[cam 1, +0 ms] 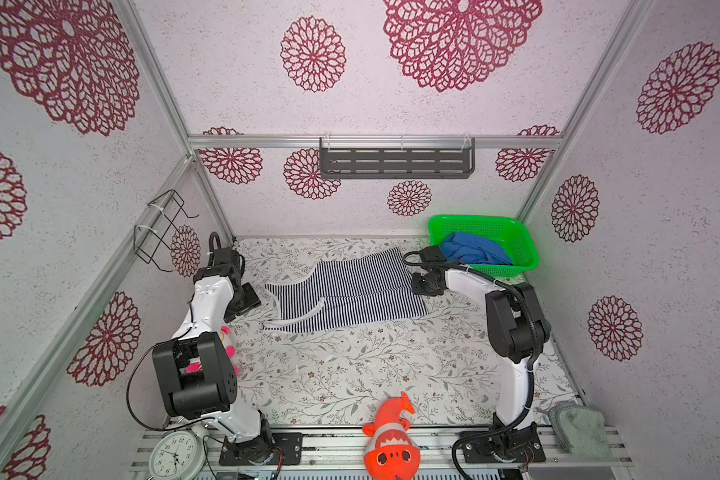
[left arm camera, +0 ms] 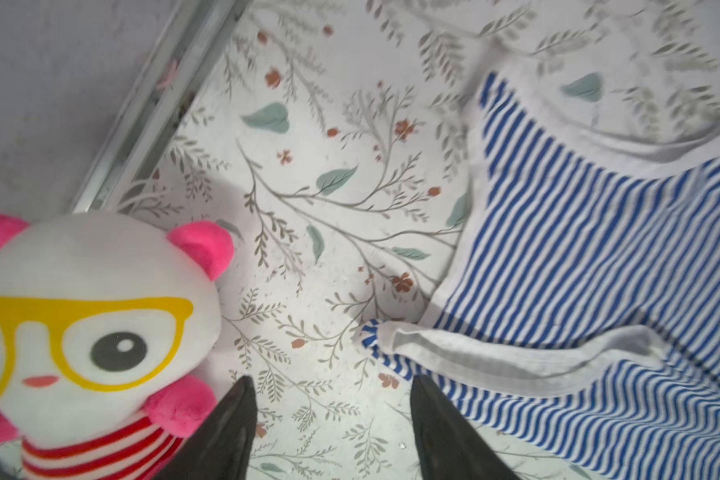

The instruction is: Fold and stack the tank tops

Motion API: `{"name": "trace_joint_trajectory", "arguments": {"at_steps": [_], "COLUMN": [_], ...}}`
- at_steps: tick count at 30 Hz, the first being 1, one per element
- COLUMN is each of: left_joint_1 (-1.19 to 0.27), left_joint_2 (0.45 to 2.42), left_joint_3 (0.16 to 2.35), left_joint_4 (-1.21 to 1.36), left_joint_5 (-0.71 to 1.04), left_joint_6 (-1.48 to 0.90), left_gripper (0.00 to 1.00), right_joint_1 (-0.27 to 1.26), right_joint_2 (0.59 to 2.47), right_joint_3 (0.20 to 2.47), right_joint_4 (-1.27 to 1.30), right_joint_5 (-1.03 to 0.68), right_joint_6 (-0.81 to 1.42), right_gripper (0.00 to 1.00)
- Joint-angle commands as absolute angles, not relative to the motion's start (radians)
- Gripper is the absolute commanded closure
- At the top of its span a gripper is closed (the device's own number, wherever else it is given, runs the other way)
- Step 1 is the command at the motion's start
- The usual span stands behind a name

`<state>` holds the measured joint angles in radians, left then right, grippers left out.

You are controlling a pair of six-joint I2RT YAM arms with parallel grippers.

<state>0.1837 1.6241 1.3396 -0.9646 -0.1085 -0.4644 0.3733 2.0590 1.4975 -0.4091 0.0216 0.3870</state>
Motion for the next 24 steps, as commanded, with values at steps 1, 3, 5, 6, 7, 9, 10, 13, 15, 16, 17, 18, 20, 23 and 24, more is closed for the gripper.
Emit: {"name": "trace_joint_trajectory", "arguments": {"at_steps": [1, 3, 5, 6, 7, 9, 10, 13, 15, 16, 17, 18, 20, 23, 24], "left_joint_1": [0.097, 0.050, 0.001, -0.026, -0.050, -0.104, -0.125, -0.178, -0.203, -0.216, -0.225, -0.233, -0.246, -0.263, -0.266], "left_joint_2": [1.658, 1.697, 1.741, 1.765, 1.787, 1.832, 1.850, 1.893, 1.912, 1.924, 1.930, 1.940, 1.954, 1.954, 1.953], "left_joint_3": [1.354, 1.356, 1.371, 1.385, 1.397, 1.420, 1.427, 1.423, 1.412, 1.407, 1.404, 1.396, 1.379, 1.341, 1.316], "left_joint_4": [-0.941, -0.873, -0.824, -0.809, -0.798, -0.782, -0.777, -0.749, -0.731, -0.728, -0.725, -0.719, -0.713, -0.716, -0.712], "left_joint_5": [-0.067, 0.003, 0.042, 0.049, 0.055, 0.070, 0.076, 0.103, 0.121, 0.125, 0.127, 0.133, 0.149, 0.161, 0.172], "left_joint_6": [-0.495, -0.534, -0.560, -0.569, -0.574, -0.587, -0.589, -0.606, -0.615, -0.615, -0.615, -0.619, -0.619, -0.610, -0.611], "left_gripper": [0.38, 0.40, 0.41, 0.43, 0.43, 0.44, 0.44, 0.45, 0.46, 0.46, 0.46, 0.47, 0.48, 0.48, 0.48], "right_joint_1": [0.405, 0.411, 0.414, 0.414, 0.414, 0.416, 0.416, 0.420, 0.420, 0.423, 0.425, 0.430, 0.439, 0.455, 0.462], "right_joint_2": [2.065, 2.096, 2.115, 2.120, 2.124, 2.121, 2.116, 2.086, 2.059, 2.044, 2.031, 2.018, 2.000, 1.974, 1.964], "right_joint_3": [1.479, 1.483, 1.482, 1.478, 1.474, 1.455, 1.440, 1.360, 1.295, 1.261, 1.232, 1.204, 1.164, 1.123, 1.107], "right_joint_4": [-0.380, -0.359, -0.346, -0.341, -0.341, -0.339, -0.339, -0.335, -0.322, -0.315, -0.307, -0.301, -0.298, -0.318, -0.325], "right_joint_5": [0.017, 0.008, 0.016, 0.022, 0.028, 0.042, 0.050, 0.080, 0.084, 0.084, 0.086, 0.087, 0.087, 0.105, 0.111], "right_joint_6": [0.415, 0.429, 0.439, 0.444, 0.446, 0.454, 0.457, 0.477, 0.495, 0.505, 0.513, 0.523, 0.538, 0.551, 0.554], "right_gripper": [0.67, 0.68, 0.68, 0.68, 0.68, 0.68, 0.68, 0.69, 0.69, 0.69, 0.69, 0.69, 0.69, 0.69, 0.69]}}
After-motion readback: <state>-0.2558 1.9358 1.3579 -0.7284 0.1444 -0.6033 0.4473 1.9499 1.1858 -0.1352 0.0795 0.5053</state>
